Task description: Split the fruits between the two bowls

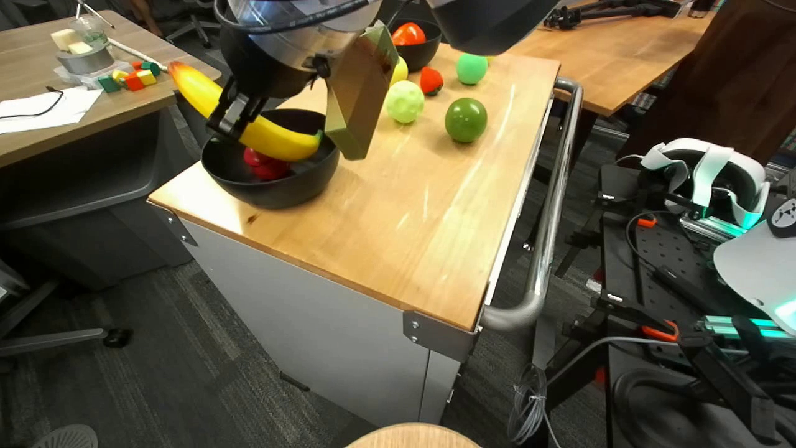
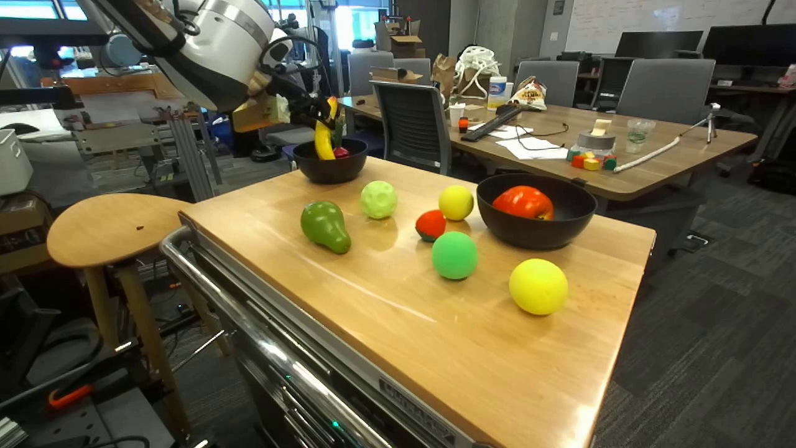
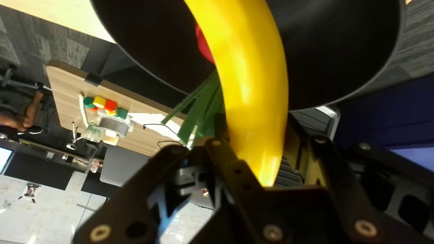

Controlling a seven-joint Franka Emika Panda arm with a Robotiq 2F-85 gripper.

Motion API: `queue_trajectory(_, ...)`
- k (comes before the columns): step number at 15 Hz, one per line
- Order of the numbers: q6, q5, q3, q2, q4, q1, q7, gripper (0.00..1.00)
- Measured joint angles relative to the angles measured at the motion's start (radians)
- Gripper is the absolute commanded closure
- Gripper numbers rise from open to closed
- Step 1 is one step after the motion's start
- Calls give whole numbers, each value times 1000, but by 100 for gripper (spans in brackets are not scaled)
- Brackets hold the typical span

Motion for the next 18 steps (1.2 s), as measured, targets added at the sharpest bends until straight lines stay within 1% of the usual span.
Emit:
queue_trajectory(1, 0, -5, 2, 0, -1, 1, 10, 19)
queue_trajectory(3, 2, -5, 11, -1, -9, 1, 5, 5)
queue_trajectory(4, 10, 5, 18, -6, -19, 1, -13, 0)
queue_trajectory(5, 29, 35, 26, -16, -36, -1, -47, 0)
queue_trajectory(6, 69, 102, 48, -32, -61, -14, -105, 0)
queue_trajectory(8, 155, 275, 119, -83, -134, -64, -249, 0)
queue_trajectory(10, 229, 445, 230, -138, -224, -153, -395, 0)
queue_trajectory(12, 277, 614, 381, -158, -299, -273, -532, 0)
queue_trajectory(13, 268, 700, 463, -154, -326, -333, -596, 0)
queue_trajectory(14, 260, 753, 521, -144, -342, -374, -640, 0)
queue_trajectory(15, 257, 775, 548, -134, -350, -392, -656, 0)
queue_trajectory(18, 256, 779, 556, -122, -351, -400, -659, 0)
